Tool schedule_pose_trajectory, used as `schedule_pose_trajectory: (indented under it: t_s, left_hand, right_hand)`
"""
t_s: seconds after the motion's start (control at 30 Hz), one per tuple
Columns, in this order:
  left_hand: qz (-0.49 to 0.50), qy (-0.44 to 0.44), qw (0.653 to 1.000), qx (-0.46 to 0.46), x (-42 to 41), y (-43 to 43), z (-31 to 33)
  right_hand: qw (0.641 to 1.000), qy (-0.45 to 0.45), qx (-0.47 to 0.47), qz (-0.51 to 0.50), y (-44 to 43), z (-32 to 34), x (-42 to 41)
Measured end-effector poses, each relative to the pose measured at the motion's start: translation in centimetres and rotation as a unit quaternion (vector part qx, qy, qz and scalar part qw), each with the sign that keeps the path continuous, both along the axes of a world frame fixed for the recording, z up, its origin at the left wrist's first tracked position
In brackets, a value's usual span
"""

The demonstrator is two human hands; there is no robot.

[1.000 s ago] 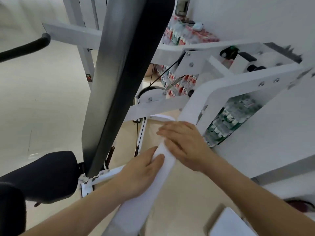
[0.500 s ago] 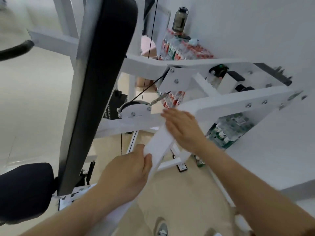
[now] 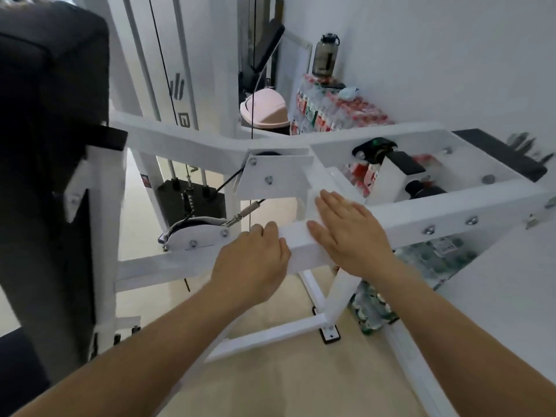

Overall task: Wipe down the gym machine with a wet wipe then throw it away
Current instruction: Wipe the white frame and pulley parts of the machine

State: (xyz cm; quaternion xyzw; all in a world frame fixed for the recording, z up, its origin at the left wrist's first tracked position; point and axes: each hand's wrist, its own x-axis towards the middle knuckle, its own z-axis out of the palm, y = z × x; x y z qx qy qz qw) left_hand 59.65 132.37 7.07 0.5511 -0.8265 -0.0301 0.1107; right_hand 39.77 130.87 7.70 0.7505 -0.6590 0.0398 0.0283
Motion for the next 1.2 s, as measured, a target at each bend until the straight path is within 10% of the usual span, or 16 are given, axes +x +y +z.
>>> schedule_pose_trajectory:
  t_s: [0.37, 0.57, 0.73, 1.2]
  left_hand:
    - [-0.048, 0.011, 0.998, 0.026, -1.5, -2.0, 0.2]
    - [-0.086, 0.075, 0.988, 0.102, -0.4, -3.3, 0.5]
    - [-0.075, 0.099, 0.989, 0.082, -0.4, -3.1, 0.5]
    - [-0.098, 0.089, 0.984, 0.120, -0.8, -5.7, 1.6]
  right_hand:
    - [0.997, -0.001, 0.055, 0.046, 3.6, -0.1, 0.9]
    - [0.994, -0.007, 0.033, -0.100, -1.0, 1.1, -2.8]
    - [0.999, -0.027, 0.022, 0.021, 3.4, -0.5, 3.9]
    - [0.991, -0.050, 0.112, -0.060, -8.9, 2.1, 2.2]
